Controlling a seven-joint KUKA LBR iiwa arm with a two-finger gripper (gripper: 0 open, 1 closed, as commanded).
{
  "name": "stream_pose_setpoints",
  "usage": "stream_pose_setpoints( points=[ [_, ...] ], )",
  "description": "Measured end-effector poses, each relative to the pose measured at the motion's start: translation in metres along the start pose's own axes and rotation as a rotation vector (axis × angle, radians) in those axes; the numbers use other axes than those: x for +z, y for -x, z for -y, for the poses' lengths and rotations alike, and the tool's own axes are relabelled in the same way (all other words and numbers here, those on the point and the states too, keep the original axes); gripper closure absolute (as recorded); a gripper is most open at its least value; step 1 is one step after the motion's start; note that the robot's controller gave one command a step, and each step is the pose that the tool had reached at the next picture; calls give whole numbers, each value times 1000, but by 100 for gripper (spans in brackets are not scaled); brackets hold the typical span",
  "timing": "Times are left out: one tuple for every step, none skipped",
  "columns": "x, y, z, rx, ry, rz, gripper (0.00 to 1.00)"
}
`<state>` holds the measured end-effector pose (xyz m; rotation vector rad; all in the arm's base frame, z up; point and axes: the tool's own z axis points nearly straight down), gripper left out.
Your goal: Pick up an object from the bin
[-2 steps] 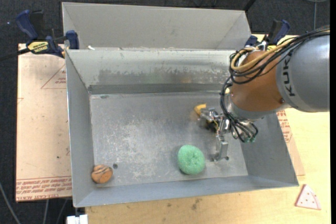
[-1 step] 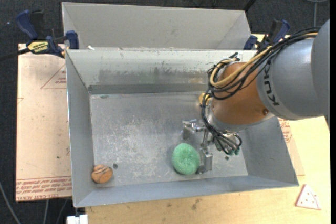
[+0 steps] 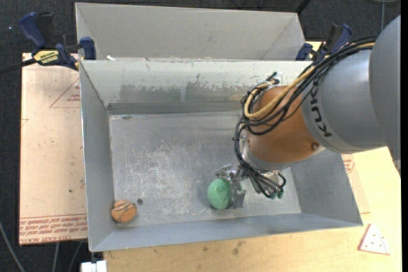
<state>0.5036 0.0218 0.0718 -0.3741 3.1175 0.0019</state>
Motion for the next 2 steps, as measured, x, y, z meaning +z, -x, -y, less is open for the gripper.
stream_pose_setpoints(
  points=[
    [0, 0, 0, 0, 0, 0, 100],
    [-202, 2, 16, 8, 0, -2, 100]
  ],
)
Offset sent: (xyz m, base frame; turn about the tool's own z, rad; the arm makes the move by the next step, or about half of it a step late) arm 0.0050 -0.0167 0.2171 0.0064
